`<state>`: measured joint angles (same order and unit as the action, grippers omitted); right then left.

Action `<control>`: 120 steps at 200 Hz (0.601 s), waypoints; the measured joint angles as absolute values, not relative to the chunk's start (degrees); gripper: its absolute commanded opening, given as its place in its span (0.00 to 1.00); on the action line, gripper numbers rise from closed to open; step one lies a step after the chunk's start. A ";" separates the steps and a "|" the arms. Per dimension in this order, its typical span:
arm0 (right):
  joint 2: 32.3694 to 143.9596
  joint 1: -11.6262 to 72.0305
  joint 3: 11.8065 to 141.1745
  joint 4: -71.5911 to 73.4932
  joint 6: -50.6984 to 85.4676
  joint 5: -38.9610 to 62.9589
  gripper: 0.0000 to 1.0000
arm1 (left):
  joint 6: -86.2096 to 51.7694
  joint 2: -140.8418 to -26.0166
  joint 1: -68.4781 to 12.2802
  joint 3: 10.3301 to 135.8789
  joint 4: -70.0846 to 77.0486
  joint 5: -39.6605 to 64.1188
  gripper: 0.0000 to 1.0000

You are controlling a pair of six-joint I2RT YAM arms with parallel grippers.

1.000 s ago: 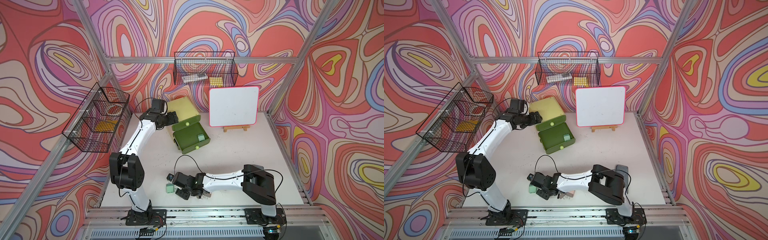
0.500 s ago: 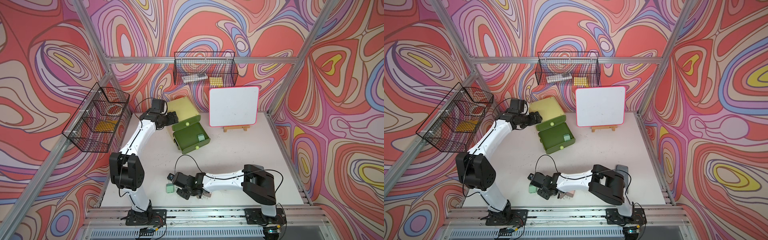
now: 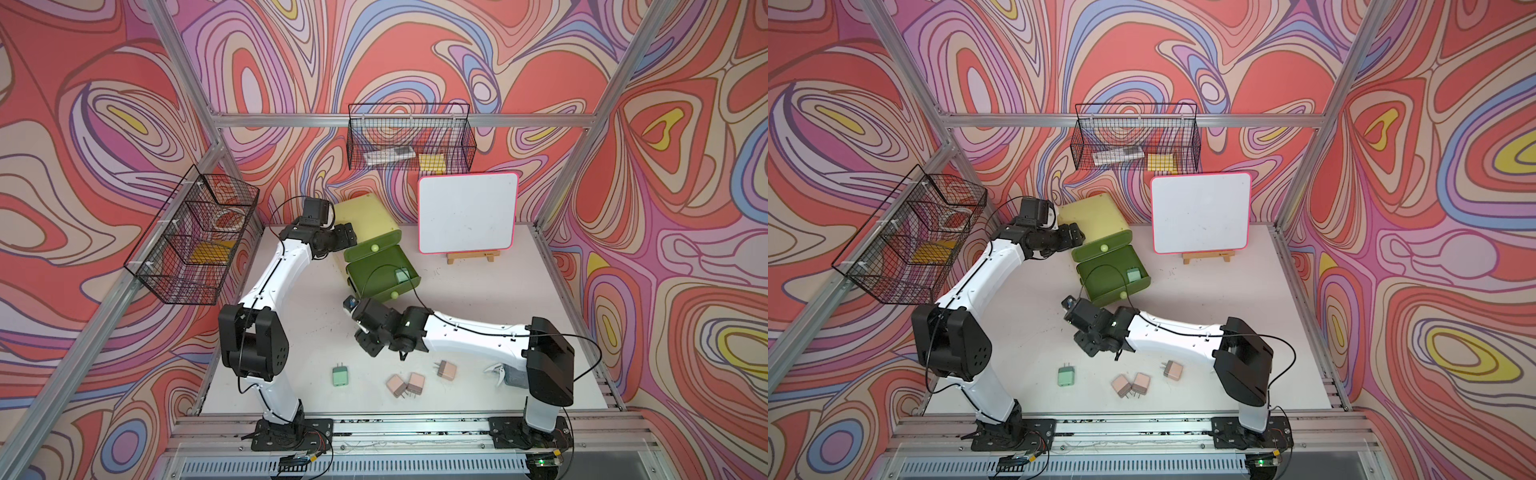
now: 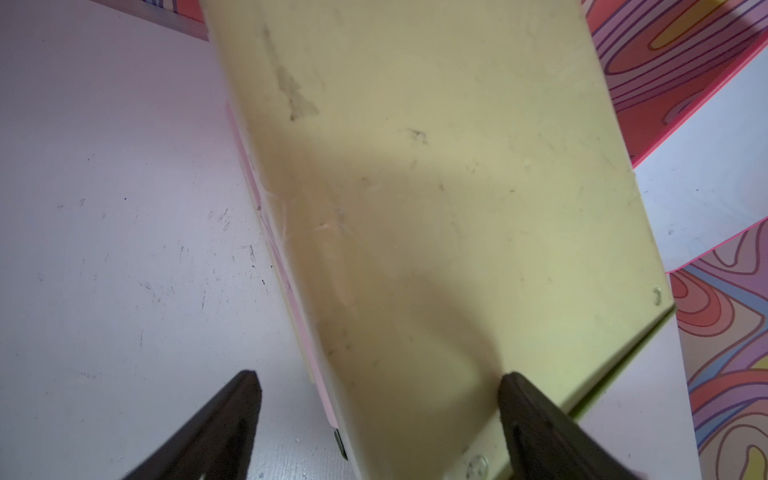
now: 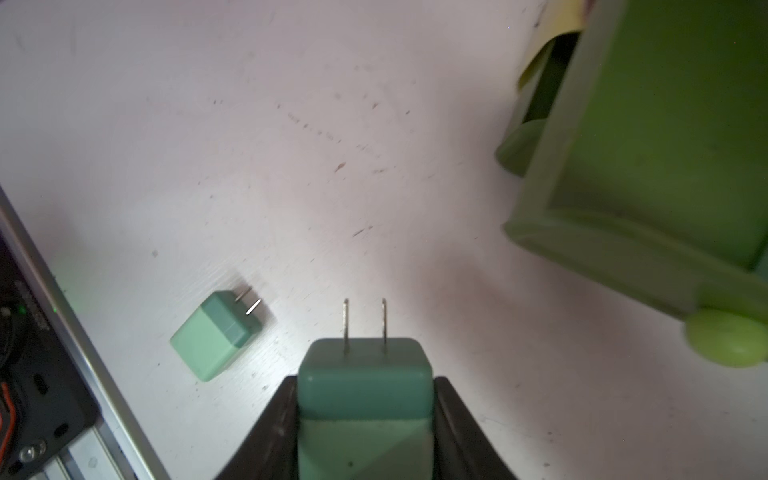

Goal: Place the plugs into the drawer by color
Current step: Place the plug in the drawer.

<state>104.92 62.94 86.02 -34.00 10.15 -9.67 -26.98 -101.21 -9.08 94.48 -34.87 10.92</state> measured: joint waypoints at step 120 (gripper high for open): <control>121.14 46.83 112.88 -43.46 4.93 -10.22 0.44 | -27.24 -101.78 -9.06 94.50 -34.65 12.49 0.89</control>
<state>121.14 46.83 112.88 -43.46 4.93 -10.22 -27.24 -101.78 -9.06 94.50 -34.65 12.49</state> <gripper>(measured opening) 0.449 0.887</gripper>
